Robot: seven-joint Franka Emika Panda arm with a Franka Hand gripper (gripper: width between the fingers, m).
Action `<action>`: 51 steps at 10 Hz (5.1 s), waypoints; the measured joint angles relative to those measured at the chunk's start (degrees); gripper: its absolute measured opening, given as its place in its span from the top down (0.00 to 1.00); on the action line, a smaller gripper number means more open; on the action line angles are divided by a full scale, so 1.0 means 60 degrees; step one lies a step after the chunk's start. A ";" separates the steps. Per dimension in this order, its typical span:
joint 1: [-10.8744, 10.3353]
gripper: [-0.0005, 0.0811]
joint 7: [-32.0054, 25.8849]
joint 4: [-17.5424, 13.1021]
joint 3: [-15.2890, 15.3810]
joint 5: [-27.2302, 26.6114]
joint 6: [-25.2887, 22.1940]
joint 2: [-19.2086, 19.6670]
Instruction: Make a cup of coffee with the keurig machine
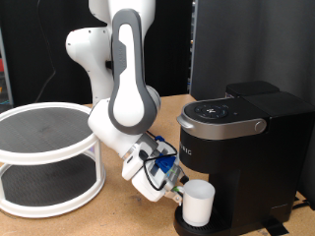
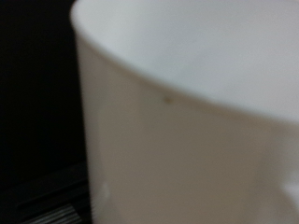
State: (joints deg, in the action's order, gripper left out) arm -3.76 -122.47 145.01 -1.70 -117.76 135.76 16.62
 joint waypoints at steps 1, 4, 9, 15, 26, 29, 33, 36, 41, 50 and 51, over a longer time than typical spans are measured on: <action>0.0021 0.18 0.0062 0.0076 -0.0006 0.0000 0.0000 -0.0074; 0.0207 0.01 0.0658 0.0612 -0.0064 0.0186 -0.0393 -0.0889; 0.0467 0.00 0.1912 0.1272 -0.0240 0.0897 -0.0409 -0.2415; 0.0686 0.00 0.2742 0.1565 -0.0456 0.2071 -0.0350 -0.3001; 0.1535 0.00 0.6138 0.1723 -0.1509 0.4284 -0.2513 -0.5979; 0.1587 0.00 0.7308 0.1400 -0.1648 0.4904 -0.2721 -0.6744; 0.1604 0.00 0.7626 0.1298 -0.1304 0.5650 -0.2531 -0.6912; 0.1464 0.00 0.7260 0.0828 0.0166 0.7238 -0.0896 -0.6921; 0.1366 0.00 0.7661 0.0419 0.1043 0.8034 -0.0304 -0.6793; 0.0835 0.00 1.1161 0.0096 0.1170 0.3594 -0.0394 -0.6816; 0.0929 0.00 1.2496 0.0081 0.1194 0.5442 -0.0525 -0.6773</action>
State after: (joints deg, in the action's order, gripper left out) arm 1.81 -47.49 145.50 5.46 -85.11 132.62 -24.02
